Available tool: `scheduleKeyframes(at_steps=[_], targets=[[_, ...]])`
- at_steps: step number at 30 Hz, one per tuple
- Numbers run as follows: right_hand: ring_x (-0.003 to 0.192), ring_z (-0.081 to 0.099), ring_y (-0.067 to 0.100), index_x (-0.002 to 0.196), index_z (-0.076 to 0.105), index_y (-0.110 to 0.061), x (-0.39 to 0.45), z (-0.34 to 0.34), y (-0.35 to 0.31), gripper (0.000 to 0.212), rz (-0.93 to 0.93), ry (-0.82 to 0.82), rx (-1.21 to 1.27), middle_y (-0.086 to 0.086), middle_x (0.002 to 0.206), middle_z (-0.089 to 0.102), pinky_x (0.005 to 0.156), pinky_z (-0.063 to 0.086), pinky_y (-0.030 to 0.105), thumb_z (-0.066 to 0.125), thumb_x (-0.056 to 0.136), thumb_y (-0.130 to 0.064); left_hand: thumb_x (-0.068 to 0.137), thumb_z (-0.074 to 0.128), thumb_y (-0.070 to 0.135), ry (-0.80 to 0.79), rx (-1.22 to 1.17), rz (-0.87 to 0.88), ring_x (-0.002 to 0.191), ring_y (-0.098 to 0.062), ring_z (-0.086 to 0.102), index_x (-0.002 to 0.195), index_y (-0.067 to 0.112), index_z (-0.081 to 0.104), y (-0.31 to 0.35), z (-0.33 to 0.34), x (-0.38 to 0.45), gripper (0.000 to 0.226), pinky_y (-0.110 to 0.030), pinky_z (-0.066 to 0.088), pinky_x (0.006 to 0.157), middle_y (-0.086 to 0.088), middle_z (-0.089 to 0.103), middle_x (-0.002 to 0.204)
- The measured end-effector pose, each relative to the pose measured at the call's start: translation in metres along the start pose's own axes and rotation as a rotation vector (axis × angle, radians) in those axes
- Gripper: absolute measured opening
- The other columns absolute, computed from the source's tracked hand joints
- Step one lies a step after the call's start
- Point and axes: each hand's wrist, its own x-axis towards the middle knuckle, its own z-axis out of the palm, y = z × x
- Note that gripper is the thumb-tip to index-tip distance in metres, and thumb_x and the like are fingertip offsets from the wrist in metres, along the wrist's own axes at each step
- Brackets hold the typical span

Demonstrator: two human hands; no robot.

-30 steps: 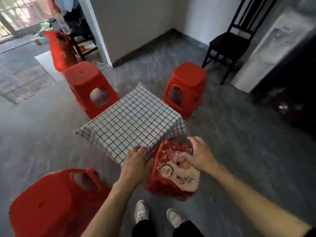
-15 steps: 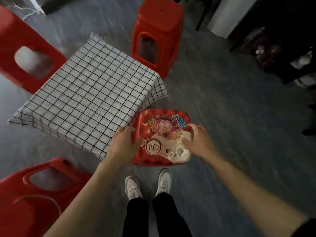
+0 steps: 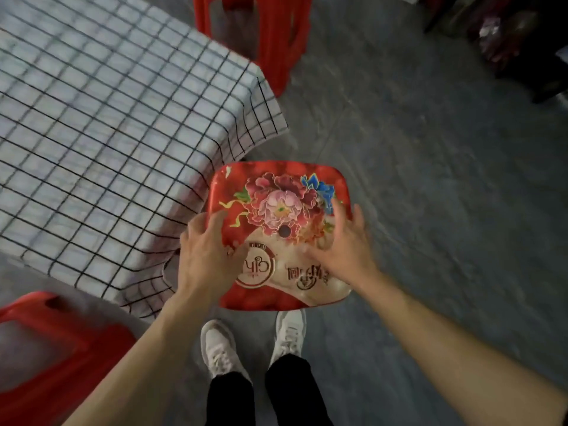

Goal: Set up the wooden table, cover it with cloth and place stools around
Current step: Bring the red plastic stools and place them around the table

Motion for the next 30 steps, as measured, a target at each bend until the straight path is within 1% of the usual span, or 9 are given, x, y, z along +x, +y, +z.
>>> scheduleKeyframes(at_steps=[2, 5, 7, 9, 15, 18, 22, 27, 30], targets=[[0.149, 0.002, 0.035, 0.15, -0.007, -0.036, 0.015, 0.01, 0.01, 0.132, 0.007, -0.005, -0.011, 0.014, 0.152, 0.04, 0.116, 0.014, 0.053, 0.077, 0.055, -0.071, 0.074, 0.075, 0.047, -0.024, -0.004, -0.076, 0.127, -0.031, 0.035, 0.146, 0.036, 0.025, -0.001, 0.015, 0.002, 0.088, -0.045, 0.04, 0.1, -0.008, 0.032, 0.143], [0.15, -0.003, 0.028, 0.152, 0.001, -0.032, 0.022, 0.013, 0.017, 0.13, -0.033, -0.015, 0.074, 0.009, 0.147, 0.048, 0.118, 0.011, 0.05, 0.087, 0.057, -0.055, 0.071, 0.078, 0.045, 0.007, -0.012, -0.136, 0.122, -0.03, 0.038, 0.145, 0.045, 0.015, 0.0, 0.03, -0.002, 0.097, -0.046, 0.043, 0.092, -0.01, 0.036, 0.136], [0.15, 0.009, 0.028, 0.153, 0.005, -0.029, 0.02, 0.01, 0.016, 0.129, -0.063, -0.006, 0.114, 0.003, 0.141, 0.053, 0.119, 0.012, 0.052, 0.089, 0.058, -0.049, 0.07, 0.079, 0.047, 0.01, -0.009, -0.19, 0.115, -0.031, 0.045, 0.143, 0.052, 0.012, 0.002, 0.032, -0.002, 0.099, -0.047, 0.045, 0.089, -0.011, 0.043, 0.128], [0.142, 0.03, 0.029, 0.153, 0.009, -0.029, 0.016, 0.005, 0.013, 0.13, -0.069, 0.015, 0.135, 0.004, 0.14, 0.05, 0.117, 0.026, 0.052, 0.091, 0.055, -0.046, 0.069, 0.08, 0.046, 0.015, -0.057, -0.228, 0.11, -0.032, 0.048, 0.139, 0.055, 0.015, 0.004, 0.031, 0.001, 0.096, -0.048, 0.045, 0.089, -0.011, 0.047, 0.121], [0.139, 0.026, 0.019, 0.155, 0.002, -0.026, 0.005, 0.002, 0.016, 0.126, 0.023, 0.01, 0.212, 0.001, 0.143, 0.051, 0.111, 0.028, 0.039, 0.087, 0.064, -0.046, 0.066, 0.084, 0.04, -0.029, -0.02, -0.106, 0.117, -0.028, 0.042, 0.142, 0.052, 0.019, 0.016, 0.024, 0.024, 0.101, -0.046, 0.046, 0.092, -0.007, 0.045, 0.126], [0.139, 0.03, 0.02, 0.156, 0.0, -0.022, -0.003, -0.003, 0.017, 0.123, 0.065, -0.013, 0.293, 0.006, 0.151, 0.04, 0.11, 0.029, 0.036, 0.086, 0.069, -0.042, 0.067, 0.084, 0.039, -0.054, -0.003, -0.016, 0.121, -0.028, 0.036, 0.143, 0.049, 0.021, 0.022, 0.024, 0.042, 0.099, -0.045, 0.041, 0.096, -0.007, 0.043, 0.13], [0.14, 0.023, 0.022, 0.155, 0.003, -0.026, 0.0, -0.004, 0.027, 0.126, 0.073, -0.017, 0.264, 0.004, 0.149, 0.04, 0.112, 0.028, 0.04, 0.087, 0.064, -0.047, 0.07, 0.08, 0.04, -0.057, 0.03, 0.047, 0.13, -0.027, 0.032, 0.146, 0.046, 0.021, 0.021, 0.023, 0.046, 0.097, -0.044, 0.036, 0.102, -0.006, 0.035, 0.145], [0.146, 0.018, 0.036, 0.154, 0.006, -0.034, 0.017, -0.008, 0.035, 0.13, 0.069, 0.033, 0.066, 0.015, 0.159, 0.001, 0.115, 0.029, 0.049, 0.089, 0.055, -0.054, 0.07, 0.079, 0.042, 0.059, 0.035, 0.028, 0.129, -0.024, 0.03, 0.149, 0.042, 0.016, 0.012, 0.026, 0.03, 0.101, -0.042, 0.037, 0.102, -0.001, 0.031, 0.146], [0.139, 0.038, 0.032, 0.153, 0.009, -0.035, 0.022, -0.008, 0.036, 0.129, 0.073, 0.02, 0.107, 0.011, 0.158, 0.001, 0.113, 0.034, 0.045, 0.092, 0.054, -0.048, 0.066, 0.083, 0.044, 0.002, -0.019, -0.085, 0.132, -0.025, 0.031, 0.153, 0.027, 0.008, 0.011, 0.035, 0.031, 0.116, -0.045, 0.037, 0.107, -0.004, 0.035, 0.145]])
